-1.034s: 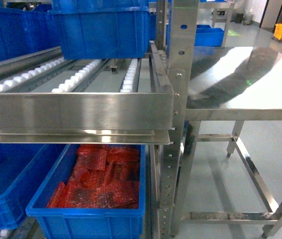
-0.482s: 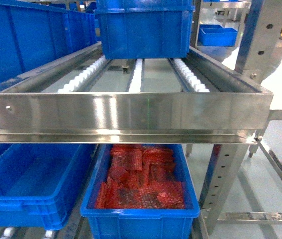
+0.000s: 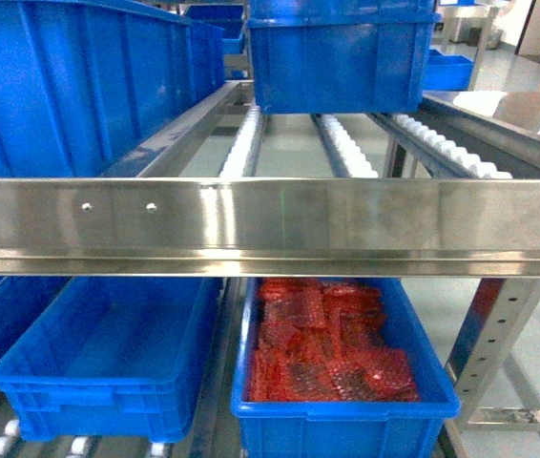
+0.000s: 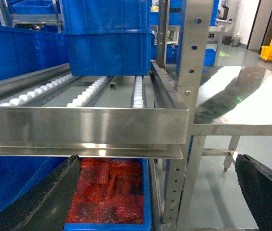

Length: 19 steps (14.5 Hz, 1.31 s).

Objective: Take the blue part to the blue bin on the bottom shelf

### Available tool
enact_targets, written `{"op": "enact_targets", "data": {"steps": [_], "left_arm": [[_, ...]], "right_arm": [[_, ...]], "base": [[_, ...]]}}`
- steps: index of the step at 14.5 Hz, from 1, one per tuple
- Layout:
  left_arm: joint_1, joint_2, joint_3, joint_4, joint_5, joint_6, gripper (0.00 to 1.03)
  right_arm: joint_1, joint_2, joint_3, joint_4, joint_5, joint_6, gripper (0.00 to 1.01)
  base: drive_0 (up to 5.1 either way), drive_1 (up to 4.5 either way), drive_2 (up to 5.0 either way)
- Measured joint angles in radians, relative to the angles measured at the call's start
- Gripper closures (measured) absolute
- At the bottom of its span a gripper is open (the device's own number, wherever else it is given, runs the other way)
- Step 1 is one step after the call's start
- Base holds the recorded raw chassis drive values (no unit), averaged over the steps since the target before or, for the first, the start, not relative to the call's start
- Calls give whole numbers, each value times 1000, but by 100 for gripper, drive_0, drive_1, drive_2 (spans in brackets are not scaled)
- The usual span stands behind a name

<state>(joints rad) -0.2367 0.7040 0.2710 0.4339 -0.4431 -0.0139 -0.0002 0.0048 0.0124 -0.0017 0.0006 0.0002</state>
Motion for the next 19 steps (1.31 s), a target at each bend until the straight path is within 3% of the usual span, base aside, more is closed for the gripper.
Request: {"op": "enact_targets", "data": {"steps": [19], "left_arm": [[-2, 0, 0, 0, -1, 0, 59]], "right_arm": [[0, 0, 0, -3, -3, 0, 3]], "base": [[-8, 404, -420]]}}
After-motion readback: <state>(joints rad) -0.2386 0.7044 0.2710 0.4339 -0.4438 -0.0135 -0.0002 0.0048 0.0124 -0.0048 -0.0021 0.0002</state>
